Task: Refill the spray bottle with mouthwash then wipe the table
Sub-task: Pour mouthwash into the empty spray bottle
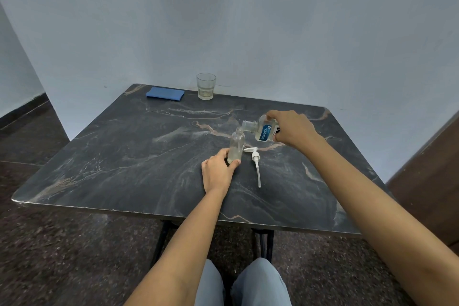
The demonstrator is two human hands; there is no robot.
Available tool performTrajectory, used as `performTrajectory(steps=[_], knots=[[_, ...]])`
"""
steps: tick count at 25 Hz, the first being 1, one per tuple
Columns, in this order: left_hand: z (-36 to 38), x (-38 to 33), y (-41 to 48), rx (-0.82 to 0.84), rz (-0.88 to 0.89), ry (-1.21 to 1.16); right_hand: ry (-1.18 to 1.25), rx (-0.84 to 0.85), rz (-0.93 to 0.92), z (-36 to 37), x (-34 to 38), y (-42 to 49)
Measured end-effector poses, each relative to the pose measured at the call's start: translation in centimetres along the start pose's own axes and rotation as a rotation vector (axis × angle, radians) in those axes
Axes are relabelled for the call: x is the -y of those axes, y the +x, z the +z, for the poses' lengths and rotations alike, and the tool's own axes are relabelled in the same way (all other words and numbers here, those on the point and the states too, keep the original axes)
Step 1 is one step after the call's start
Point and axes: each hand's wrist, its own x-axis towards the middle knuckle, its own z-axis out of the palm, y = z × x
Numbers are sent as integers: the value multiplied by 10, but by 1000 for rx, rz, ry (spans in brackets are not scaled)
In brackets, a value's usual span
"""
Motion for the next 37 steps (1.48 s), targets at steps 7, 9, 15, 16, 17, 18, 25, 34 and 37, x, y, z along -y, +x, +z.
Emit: performTrajectory(steps=[7, 9, 15, 16, 17, 18, 25, 34, 37], knots=[[0, 1, 1, 4, 3, -9, -10, 4, -2, -1, 1, 1], [1, 1, 1, 3, 2, -6, -9, 3, -1, -1, 1, 1], [1, 0, 1, -5, 5, -2, -33, 9, -1, -4, 2, 2], [1, 0, 1, -4, 4, -1, -34, 11, -1, -5, 2, 2], [1, 0, 1, -3, 3, -2, -36, 13, 0, -5, 2, 2], [1, 0, 1, -2, 3, -5, -38, 15, 1, -5, 3, 1], [1, 1, 1, 5, 1, -4, -47, 26, 0, -9, 5, -1], [1, 0, 1, 2, -4, 1, -73, 27, -7, -12, 6, -2], [1, 1, 1, 0, -5, 8, -75, 25, -3, -11, 6, -1]])
